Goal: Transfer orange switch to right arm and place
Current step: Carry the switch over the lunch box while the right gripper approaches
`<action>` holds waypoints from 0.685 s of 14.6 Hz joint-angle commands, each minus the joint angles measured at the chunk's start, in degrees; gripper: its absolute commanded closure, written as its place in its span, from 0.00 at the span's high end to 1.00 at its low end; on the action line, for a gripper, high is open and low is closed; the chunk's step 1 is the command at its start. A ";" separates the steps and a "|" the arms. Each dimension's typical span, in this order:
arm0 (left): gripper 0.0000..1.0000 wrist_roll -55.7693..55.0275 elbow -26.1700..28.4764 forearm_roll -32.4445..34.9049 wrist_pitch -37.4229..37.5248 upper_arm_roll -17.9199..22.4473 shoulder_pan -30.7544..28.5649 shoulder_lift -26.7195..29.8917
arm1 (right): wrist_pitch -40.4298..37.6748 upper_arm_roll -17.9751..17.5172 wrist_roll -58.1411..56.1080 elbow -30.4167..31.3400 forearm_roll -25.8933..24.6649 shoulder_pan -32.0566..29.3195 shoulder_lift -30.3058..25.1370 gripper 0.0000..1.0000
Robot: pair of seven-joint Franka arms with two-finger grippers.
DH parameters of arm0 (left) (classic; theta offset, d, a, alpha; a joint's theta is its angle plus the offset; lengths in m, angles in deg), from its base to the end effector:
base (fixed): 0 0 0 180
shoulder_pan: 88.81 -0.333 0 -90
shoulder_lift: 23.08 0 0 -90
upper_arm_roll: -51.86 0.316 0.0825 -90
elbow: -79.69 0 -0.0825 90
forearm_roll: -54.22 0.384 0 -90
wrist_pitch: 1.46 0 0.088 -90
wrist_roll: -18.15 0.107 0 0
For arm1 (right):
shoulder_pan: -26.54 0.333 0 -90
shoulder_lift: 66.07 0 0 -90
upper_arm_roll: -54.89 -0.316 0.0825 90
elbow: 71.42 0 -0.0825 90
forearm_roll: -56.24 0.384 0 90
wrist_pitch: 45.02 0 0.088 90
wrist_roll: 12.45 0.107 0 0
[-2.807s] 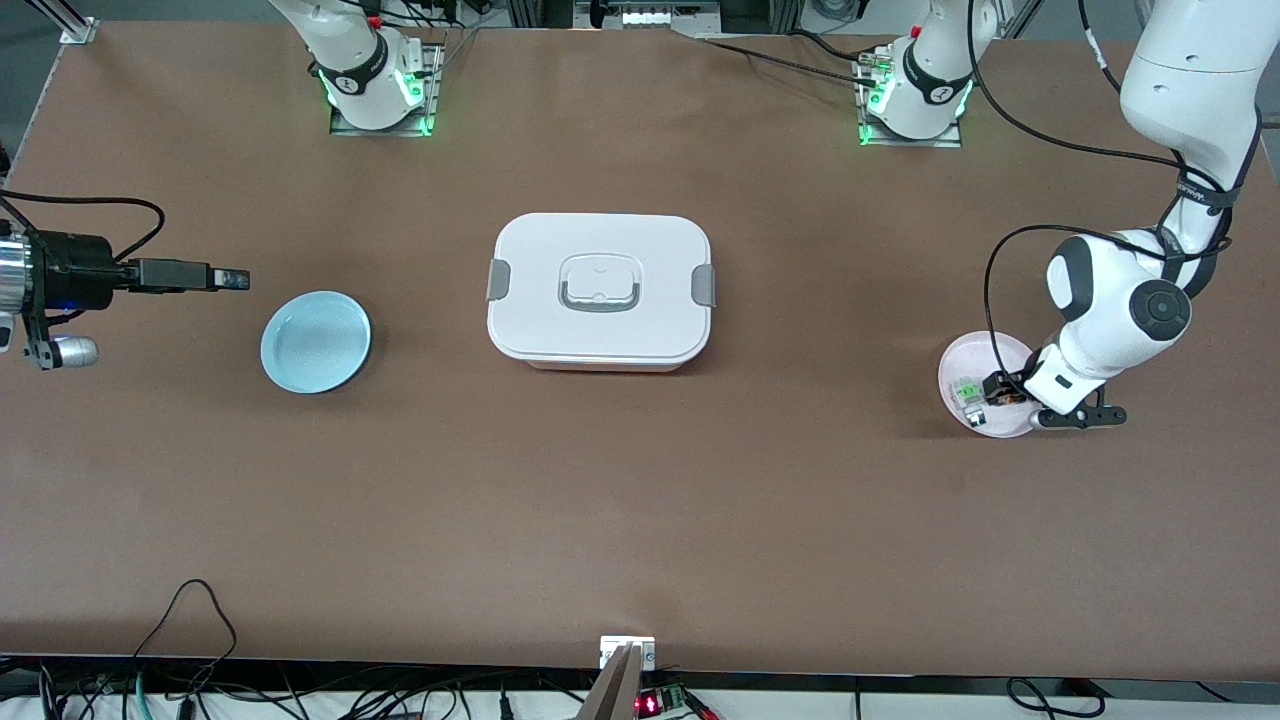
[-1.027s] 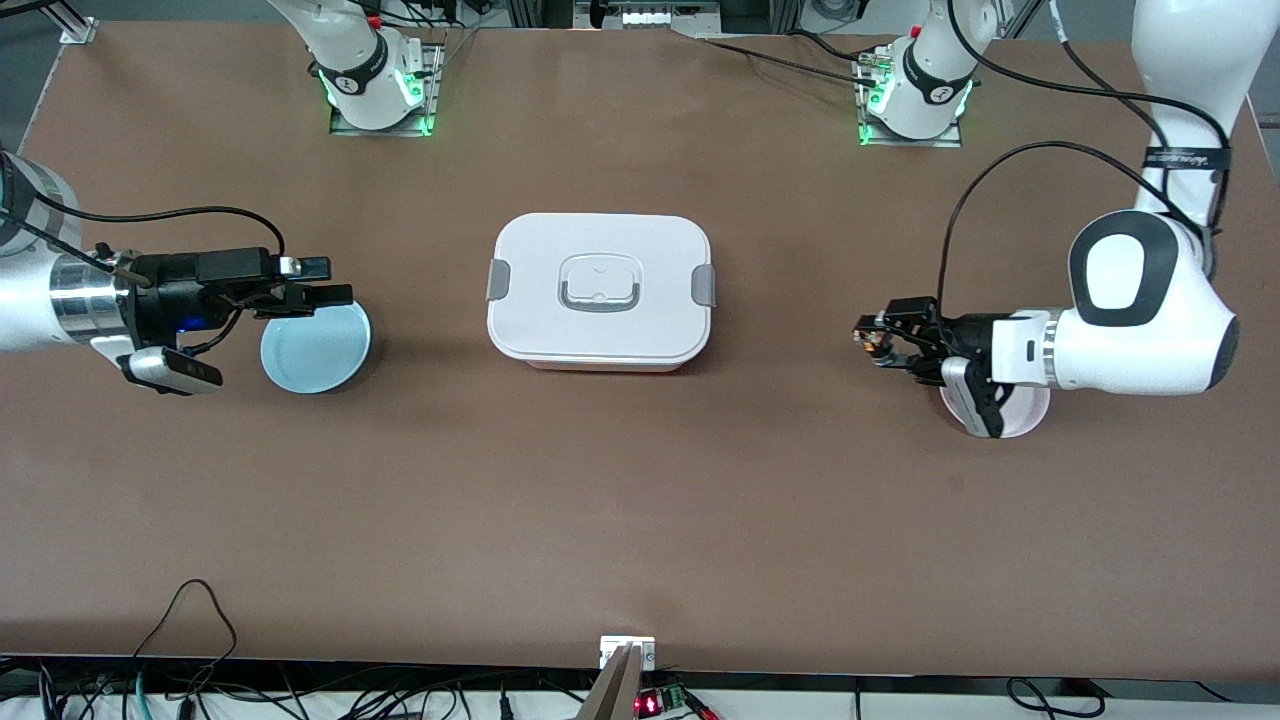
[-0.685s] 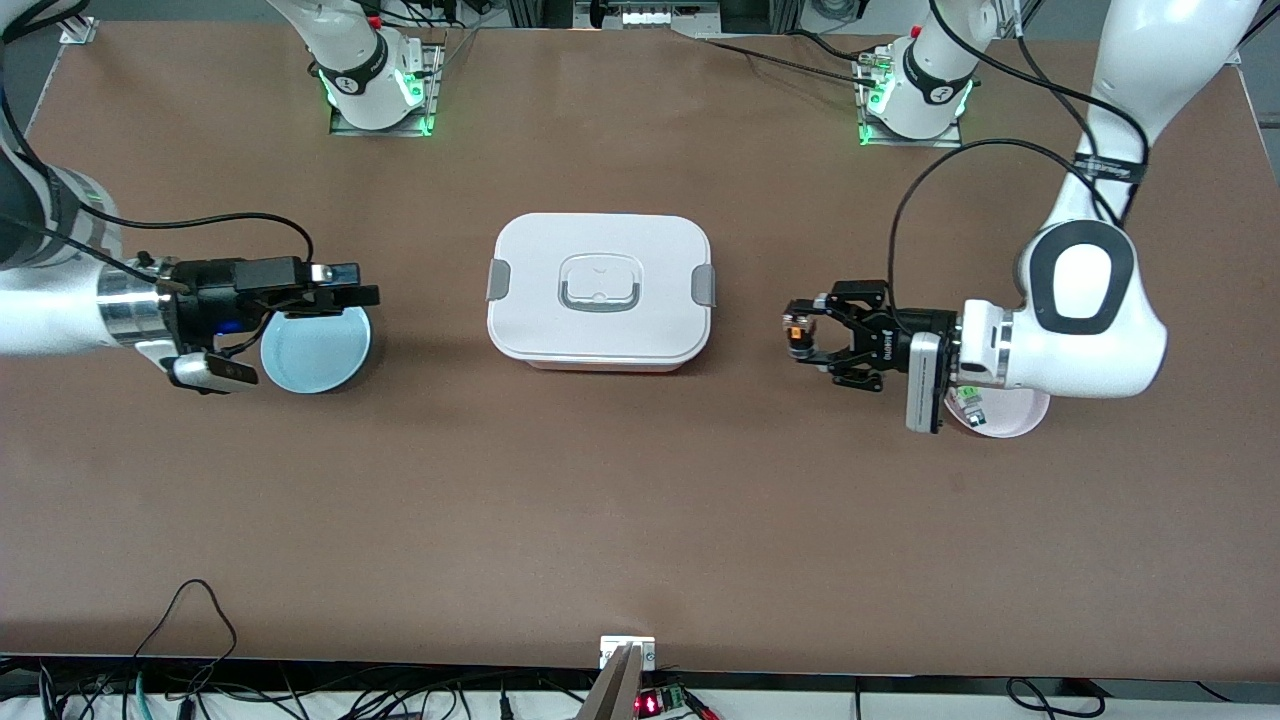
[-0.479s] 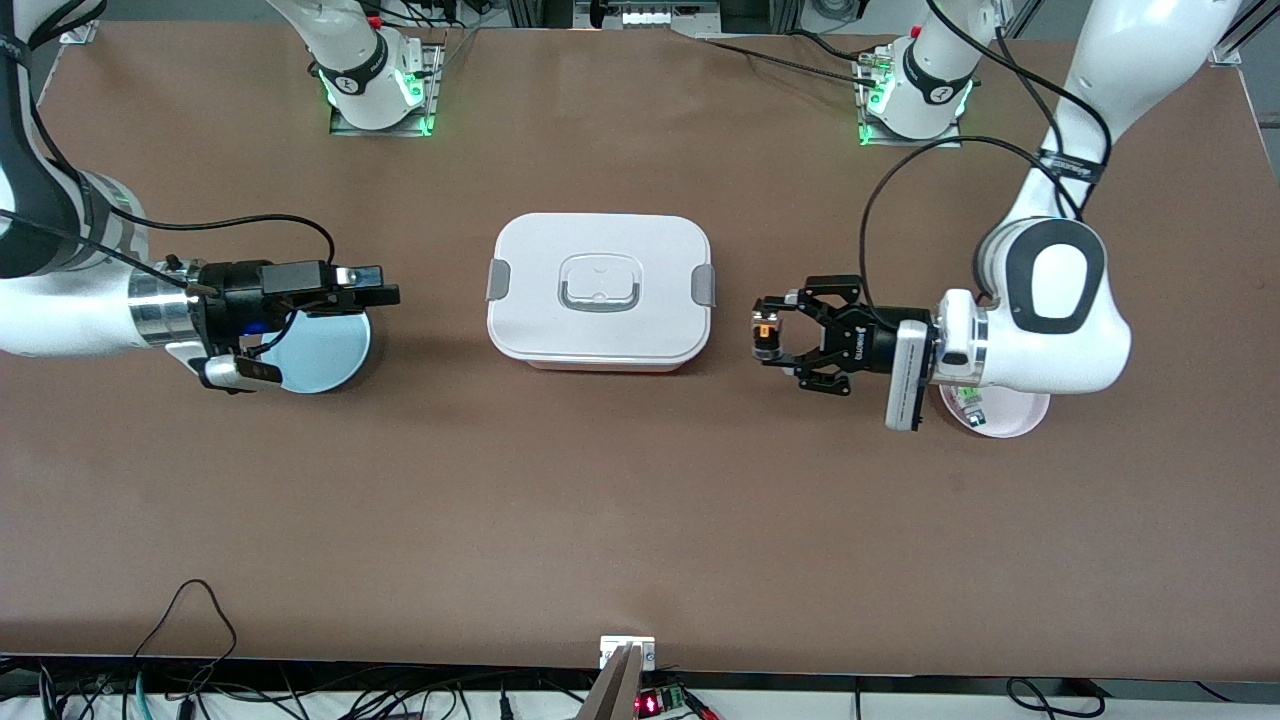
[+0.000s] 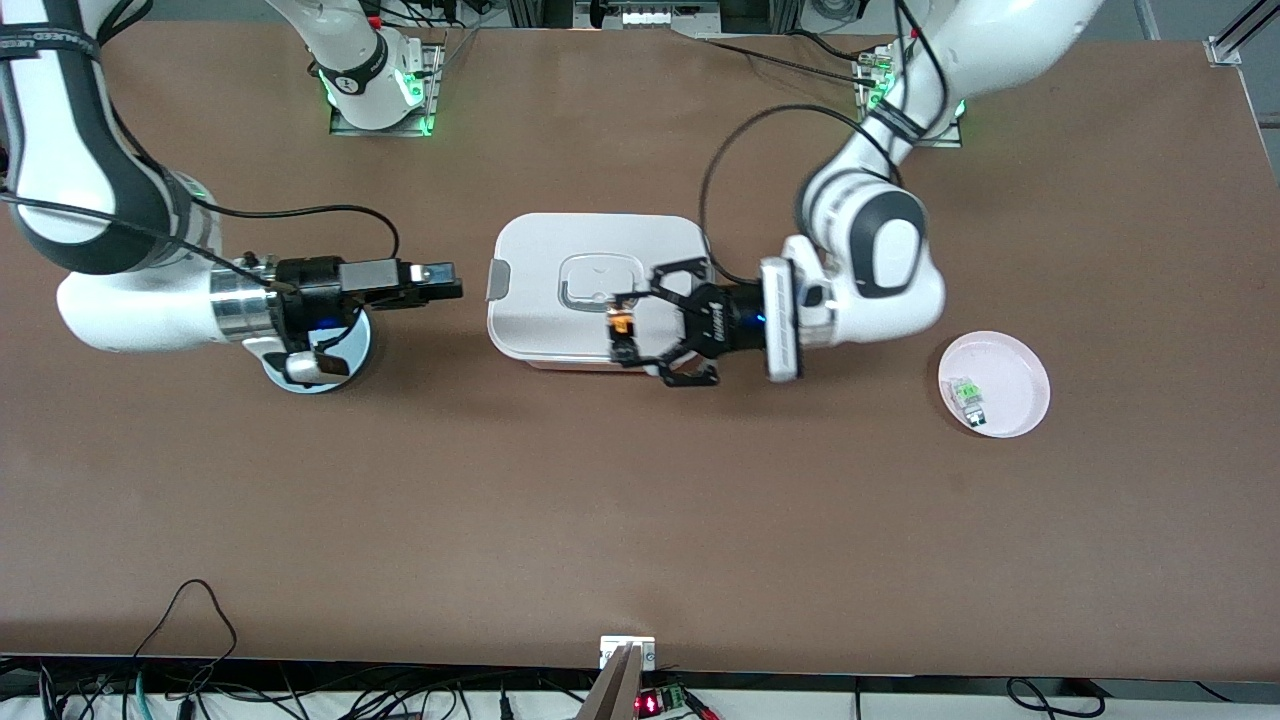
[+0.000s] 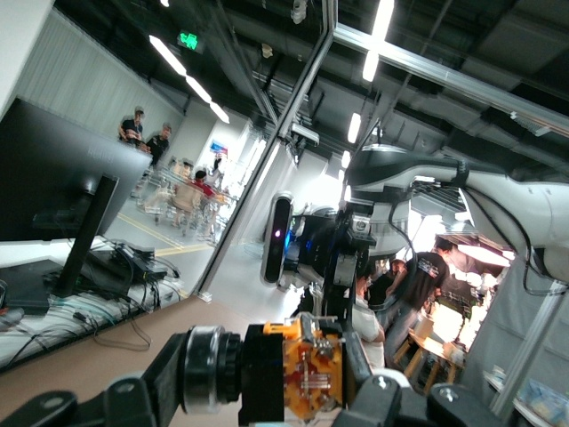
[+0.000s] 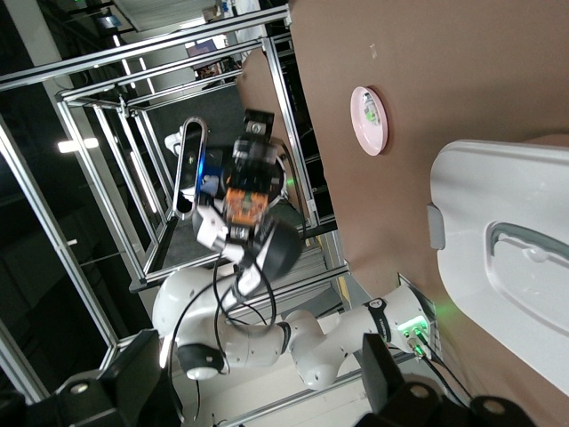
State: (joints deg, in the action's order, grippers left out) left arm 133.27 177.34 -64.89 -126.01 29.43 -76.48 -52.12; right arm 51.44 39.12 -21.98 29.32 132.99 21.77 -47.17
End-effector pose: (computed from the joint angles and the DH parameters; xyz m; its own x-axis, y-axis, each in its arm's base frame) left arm 0.5781 -0.3956 0.3698 0.4096 0.2163 0.8862 -0.8874 -0.1310 0.4421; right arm 0.6044 0.1953 0.4338 0.9402 0.1259 -0.3165 -0.2853 -0.2165 -0.9337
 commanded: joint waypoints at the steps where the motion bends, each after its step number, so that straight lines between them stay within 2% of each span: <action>1: 0.00 7.29 -2.37 -9.36 -0.96 0.45 4.79 -1.54 | 2.85 -0.22 5.03 1.47 3.31 1.87 -0.97 1.00; 10: 0.00 9.51 -2.73 -12.38 -1.75 0.46 6.91 -1.90 | 6.63 -0.22 5.31 1.38 3.40 5.65 0.17 0.99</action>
State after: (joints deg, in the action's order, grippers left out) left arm 141.08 176.51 -75.14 -126.86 29.60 -70.60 -52.96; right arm 55.80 38.91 -17.23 30.22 134.80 25.82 -46.73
